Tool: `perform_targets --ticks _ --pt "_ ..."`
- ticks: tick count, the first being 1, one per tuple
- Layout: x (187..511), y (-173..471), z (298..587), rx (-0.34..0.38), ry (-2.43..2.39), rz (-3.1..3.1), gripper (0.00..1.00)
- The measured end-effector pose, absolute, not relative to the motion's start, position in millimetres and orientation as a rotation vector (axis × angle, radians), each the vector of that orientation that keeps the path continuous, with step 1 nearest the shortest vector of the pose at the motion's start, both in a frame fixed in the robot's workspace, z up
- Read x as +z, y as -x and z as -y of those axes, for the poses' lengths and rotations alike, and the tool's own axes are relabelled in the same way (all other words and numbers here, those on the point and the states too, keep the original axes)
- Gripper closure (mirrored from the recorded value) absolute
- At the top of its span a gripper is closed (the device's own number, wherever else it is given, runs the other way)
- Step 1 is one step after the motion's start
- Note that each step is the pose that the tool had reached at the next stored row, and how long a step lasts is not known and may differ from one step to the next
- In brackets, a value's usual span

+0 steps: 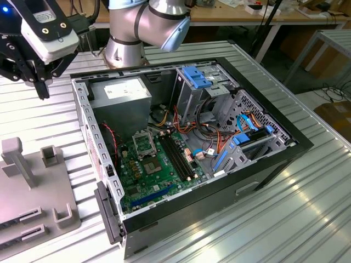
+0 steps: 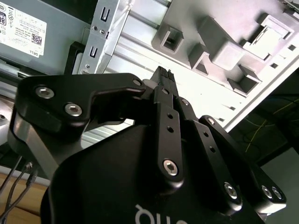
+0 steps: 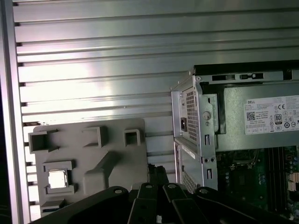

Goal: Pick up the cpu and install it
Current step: 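Reach for the cpu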

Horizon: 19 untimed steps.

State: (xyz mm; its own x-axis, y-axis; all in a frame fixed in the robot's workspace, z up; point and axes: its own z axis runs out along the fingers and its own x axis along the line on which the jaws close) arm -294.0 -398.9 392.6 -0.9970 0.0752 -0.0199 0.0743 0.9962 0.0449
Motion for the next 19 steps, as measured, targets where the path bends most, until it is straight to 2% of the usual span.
perform_targets --ticks 19 --pt "392.3 316.3 398.9 0.069 -0.117 -3.119 0.89"
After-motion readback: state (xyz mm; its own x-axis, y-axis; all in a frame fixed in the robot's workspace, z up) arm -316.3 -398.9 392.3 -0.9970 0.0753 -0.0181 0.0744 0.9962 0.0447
